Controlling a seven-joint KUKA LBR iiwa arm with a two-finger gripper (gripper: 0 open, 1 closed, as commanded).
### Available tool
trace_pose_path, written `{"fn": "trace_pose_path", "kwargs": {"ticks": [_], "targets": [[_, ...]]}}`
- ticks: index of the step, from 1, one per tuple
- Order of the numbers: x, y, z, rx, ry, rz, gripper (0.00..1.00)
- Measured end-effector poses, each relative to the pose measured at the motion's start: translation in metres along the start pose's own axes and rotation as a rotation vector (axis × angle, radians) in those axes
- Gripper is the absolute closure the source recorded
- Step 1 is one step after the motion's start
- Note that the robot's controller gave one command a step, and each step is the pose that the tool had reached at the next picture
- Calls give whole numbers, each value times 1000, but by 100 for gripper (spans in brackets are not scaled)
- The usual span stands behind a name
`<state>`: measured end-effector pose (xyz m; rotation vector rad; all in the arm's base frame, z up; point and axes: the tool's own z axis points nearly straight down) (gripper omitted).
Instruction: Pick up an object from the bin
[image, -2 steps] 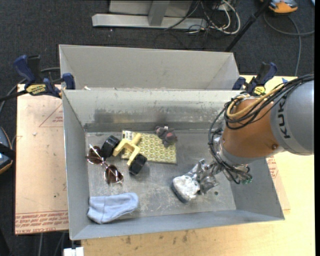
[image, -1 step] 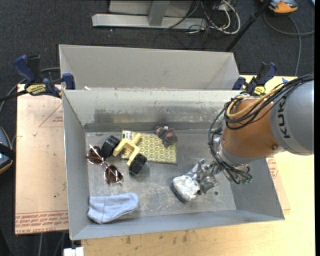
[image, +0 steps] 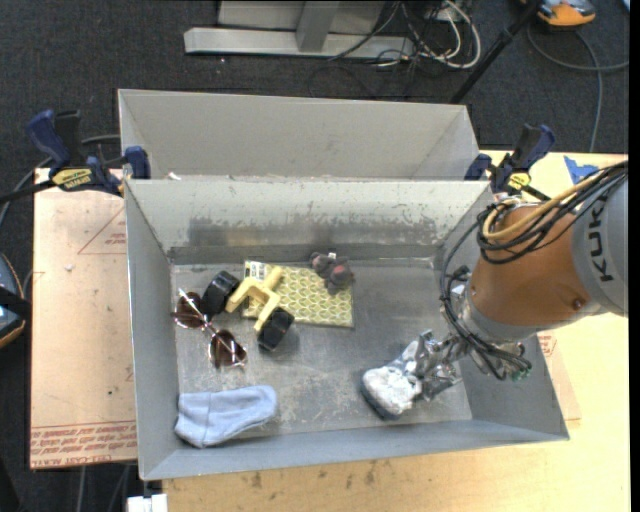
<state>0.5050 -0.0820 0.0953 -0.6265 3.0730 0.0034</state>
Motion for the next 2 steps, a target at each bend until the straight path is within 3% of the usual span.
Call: {"fn": "trace_pose_path", "kwargs": {"ticks": [1, 2], "targets": [[7, 0, -17, 2, 4, -3, 100], [-9, 9, -62, -3, 10, -3, 100]]}}
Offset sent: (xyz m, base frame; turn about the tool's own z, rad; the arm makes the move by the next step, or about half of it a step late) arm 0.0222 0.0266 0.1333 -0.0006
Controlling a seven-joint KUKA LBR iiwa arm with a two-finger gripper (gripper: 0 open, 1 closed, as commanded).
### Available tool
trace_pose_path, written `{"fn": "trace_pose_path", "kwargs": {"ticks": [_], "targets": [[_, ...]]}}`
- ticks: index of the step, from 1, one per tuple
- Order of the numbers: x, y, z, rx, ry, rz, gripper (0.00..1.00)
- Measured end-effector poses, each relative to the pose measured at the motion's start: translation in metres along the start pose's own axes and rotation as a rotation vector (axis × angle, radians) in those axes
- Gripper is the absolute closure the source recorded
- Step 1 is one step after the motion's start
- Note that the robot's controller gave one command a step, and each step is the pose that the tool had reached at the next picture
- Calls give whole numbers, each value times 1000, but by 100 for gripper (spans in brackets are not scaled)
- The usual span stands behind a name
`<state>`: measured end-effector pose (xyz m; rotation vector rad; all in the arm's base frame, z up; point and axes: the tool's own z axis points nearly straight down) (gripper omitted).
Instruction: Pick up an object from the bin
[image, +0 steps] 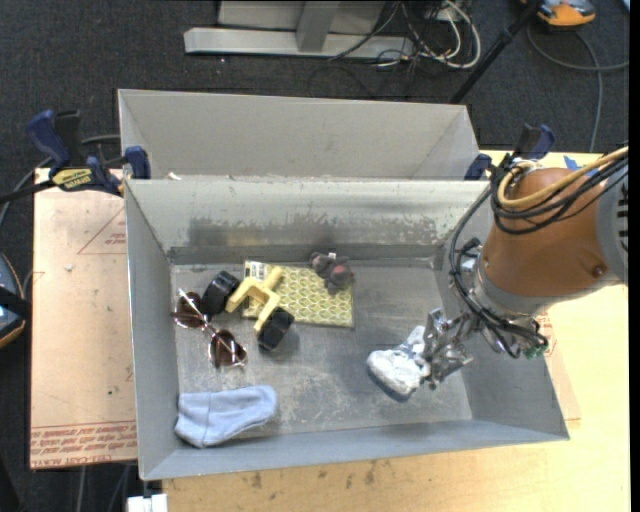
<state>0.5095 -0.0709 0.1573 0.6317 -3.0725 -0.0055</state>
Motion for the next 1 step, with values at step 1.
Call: {"fn": "trace_pose_path", "kwargs": {"ticks": [1], "targets": [[1, -18, 1, 4, -7, 12, 0]]}}
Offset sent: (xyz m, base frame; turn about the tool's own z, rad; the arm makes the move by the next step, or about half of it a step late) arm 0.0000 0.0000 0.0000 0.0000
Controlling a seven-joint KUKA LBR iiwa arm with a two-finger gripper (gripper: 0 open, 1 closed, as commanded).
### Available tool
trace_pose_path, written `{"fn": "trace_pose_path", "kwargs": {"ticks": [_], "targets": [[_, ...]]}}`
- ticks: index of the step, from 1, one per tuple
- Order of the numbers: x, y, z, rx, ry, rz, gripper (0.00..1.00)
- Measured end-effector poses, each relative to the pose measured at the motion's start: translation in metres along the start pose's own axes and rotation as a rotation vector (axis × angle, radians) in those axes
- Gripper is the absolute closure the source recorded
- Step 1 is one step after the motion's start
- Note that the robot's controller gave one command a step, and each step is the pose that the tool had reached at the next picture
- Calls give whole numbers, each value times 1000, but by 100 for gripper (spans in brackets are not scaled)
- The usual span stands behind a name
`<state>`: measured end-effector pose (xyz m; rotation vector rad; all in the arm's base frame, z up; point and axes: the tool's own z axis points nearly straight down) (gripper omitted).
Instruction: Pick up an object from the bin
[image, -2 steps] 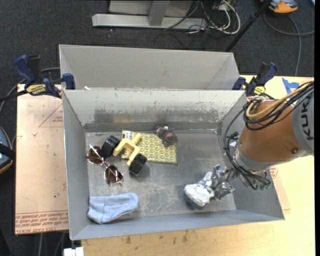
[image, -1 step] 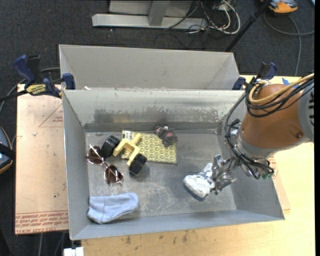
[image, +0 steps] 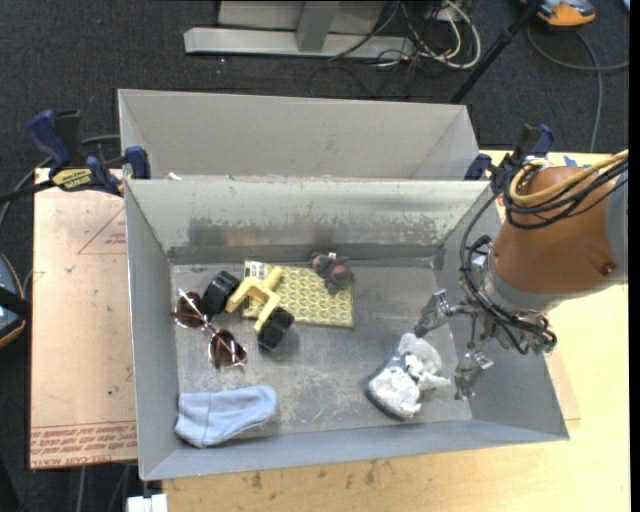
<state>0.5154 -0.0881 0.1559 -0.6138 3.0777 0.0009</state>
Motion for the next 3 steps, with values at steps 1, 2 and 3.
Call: {"fn": "trace_pose_path", "kwargs": {"ticks": [1, 2, 3], "targets": [[4, -12, 30, -1, 1, 5, 0], [1, 24, 77, 18, -30, -268, 100], [1, 24, 77, 18, -30, -268, 100]]}}
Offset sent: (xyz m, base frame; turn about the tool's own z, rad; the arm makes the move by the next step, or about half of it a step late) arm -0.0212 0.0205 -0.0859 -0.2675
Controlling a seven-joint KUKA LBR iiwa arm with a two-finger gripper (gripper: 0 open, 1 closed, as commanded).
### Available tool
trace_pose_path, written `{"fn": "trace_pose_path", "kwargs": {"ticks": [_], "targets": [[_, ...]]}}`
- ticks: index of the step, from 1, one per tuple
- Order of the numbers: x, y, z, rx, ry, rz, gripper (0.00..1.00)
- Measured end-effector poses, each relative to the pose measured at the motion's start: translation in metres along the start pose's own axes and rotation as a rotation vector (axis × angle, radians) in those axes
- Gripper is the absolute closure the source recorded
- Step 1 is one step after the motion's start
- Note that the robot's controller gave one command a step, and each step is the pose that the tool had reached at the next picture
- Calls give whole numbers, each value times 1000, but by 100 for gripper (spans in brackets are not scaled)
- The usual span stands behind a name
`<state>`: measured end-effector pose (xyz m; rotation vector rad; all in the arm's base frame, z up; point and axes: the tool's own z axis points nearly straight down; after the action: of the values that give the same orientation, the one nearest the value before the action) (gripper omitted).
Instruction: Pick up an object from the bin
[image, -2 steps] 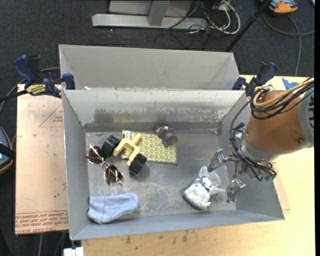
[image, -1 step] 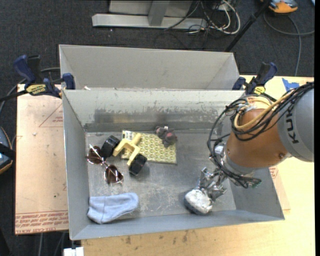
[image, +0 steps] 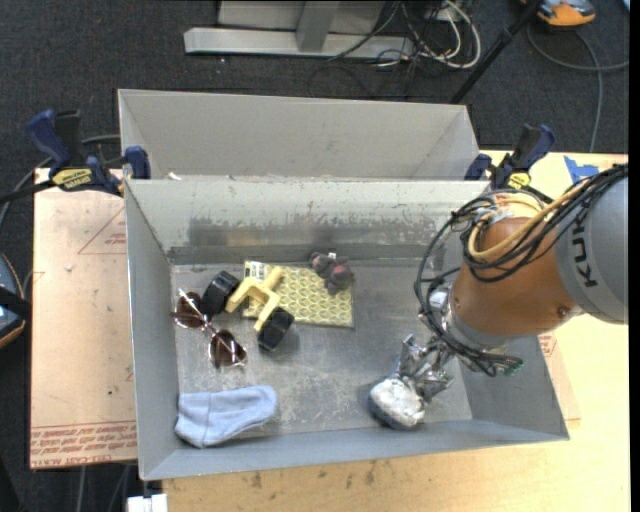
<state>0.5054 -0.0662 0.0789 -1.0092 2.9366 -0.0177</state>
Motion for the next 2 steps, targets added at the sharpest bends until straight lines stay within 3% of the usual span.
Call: {"fn": "trace_pose_path", "kwargs": {"ticks": [1, 2], "targets": [[-5, 0, -34, -24, 29, -5, 100], [-25, 7, -67, -21, 27, 23, 100]]}}
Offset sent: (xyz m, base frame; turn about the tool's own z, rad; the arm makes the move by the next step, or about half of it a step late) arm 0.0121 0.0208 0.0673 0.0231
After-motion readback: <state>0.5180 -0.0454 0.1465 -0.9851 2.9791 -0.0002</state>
